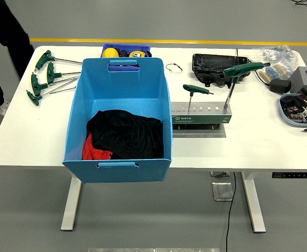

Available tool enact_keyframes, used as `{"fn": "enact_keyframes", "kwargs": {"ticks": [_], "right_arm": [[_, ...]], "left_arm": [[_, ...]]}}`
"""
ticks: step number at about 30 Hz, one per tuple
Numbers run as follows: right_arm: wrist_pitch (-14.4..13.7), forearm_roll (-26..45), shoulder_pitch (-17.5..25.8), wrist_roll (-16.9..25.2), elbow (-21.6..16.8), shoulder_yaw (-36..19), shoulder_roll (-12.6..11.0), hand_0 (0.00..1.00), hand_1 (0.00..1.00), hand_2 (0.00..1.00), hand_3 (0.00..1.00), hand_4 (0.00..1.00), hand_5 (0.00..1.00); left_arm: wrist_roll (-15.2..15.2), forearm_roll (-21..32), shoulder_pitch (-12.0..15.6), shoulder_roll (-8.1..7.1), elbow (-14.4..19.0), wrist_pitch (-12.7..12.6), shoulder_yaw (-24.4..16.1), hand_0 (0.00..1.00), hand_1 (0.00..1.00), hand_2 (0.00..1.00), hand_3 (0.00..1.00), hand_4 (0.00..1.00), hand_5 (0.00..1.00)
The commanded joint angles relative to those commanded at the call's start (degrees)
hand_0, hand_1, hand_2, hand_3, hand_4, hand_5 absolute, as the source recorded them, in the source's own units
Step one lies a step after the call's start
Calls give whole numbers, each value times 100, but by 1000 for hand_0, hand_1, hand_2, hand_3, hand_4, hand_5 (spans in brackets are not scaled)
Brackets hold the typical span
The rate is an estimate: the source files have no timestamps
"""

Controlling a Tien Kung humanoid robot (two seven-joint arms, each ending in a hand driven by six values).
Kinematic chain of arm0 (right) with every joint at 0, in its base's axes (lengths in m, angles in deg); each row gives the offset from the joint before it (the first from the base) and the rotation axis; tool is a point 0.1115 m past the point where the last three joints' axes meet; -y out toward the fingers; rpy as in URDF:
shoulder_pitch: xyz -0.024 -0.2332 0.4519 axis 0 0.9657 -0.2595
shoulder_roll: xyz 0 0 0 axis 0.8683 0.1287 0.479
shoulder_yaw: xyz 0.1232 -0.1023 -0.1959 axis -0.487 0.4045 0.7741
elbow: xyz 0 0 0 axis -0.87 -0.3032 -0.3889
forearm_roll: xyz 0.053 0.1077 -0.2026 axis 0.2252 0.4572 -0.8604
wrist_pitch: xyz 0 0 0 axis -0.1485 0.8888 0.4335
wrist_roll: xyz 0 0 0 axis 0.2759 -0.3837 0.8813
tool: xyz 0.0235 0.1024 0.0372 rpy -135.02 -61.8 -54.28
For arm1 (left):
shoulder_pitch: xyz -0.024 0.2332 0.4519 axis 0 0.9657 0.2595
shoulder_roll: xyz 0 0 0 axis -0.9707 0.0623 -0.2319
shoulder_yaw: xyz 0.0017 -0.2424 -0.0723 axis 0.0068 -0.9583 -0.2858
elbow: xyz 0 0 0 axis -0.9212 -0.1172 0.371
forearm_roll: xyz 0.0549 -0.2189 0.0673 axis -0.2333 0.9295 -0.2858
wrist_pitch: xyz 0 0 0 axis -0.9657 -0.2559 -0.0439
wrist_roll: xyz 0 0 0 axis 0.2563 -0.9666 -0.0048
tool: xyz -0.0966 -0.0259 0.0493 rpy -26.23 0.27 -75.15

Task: Lift tool from toolbox,place it in box,lift tool from toolbox,place it in box

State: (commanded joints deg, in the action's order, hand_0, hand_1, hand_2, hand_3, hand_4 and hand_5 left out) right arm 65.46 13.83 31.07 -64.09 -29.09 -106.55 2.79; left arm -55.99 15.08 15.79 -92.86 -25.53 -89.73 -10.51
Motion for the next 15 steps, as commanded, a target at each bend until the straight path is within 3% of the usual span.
{"fn": "enact_keyframes", "kwargs": {"ticks": [15], "right_arm": [[19, -249, -82, -18, 39, -59, 107, 917, 851, 900, 928, 998, 867]], "left_arm": [[30, -95, -13, -23, 0, 2, -31, 669, 682, 750, 822, 860, 797]]}}
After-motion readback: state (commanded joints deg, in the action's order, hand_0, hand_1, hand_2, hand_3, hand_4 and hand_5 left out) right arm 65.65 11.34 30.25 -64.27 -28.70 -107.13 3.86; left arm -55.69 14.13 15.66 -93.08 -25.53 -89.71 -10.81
